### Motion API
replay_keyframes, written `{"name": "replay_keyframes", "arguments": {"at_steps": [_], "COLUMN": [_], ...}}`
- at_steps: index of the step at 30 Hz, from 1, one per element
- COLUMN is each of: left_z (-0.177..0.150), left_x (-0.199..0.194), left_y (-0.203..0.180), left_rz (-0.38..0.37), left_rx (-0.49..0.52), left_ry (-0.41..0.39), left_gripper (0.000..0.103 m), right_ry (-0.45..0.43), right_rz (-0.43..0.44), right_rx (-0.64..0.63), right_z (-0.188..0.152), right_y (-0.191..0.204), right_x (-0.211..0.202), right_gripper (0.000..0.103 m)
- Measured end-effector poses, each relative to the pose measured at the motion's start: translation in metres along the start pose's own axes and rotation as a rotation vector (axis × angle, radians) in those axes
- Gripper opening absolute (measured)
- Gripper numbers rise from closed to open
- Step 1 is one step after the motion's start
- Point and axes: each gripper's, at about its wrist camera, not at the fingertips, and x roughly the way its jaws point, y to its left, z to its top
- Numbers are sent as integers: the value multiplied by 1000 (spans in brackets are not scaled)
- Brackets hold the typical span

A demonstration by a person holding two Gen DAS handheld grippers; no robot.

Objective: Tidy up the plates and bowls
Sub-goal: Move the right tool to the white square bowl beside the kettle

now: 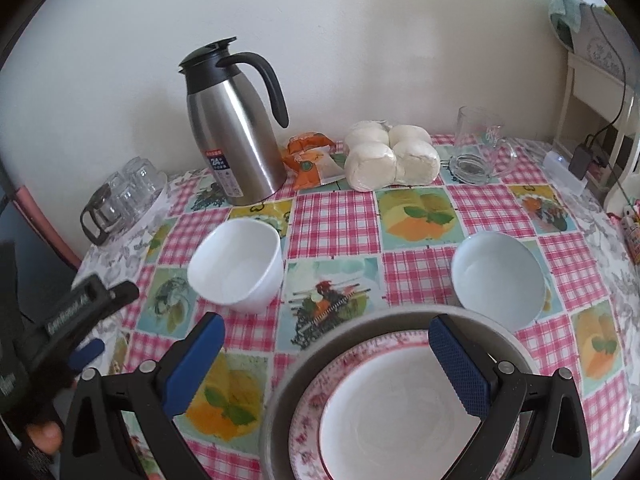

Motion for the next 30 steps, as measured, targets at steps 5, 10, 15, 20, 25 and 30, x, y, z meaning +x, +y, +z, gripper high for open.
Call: {"name": "replay_keyframes", "arguments": {"at_steps": [5, 10, 15, 20, 25, 30], "left_z": [8, 14, 18, 21, 29, 34], "left_x": [12, 19, 23, 39, 53, 67], "left_y": [1, 1, -5, -11, -13, -14], "left_rz": [-50, -109, -109, -91, -103, -99], "left_rx": [-18, -51, -53, -37, -27, -6], "left_ry": [31, 45, 9, 27, 64, 72], "left_gripper": [102, 102, 102, 102, 102, 102], "right_ry": [-7, 12, 54, 92, 133, 155], "right_rz": [-9, -58, -77, -92, -79, -67], "right_rx": [3, -4, -65, -122, -157, -163], "right_z": [22, 39, 52, 60, 64, 67], "right_y": [3, 6, 15, 24, 32, 38], "right_x": [6, 18, 32, 47, 66, 85], "right_gripper": [103, 103, 103, 103, 103, 103]}}
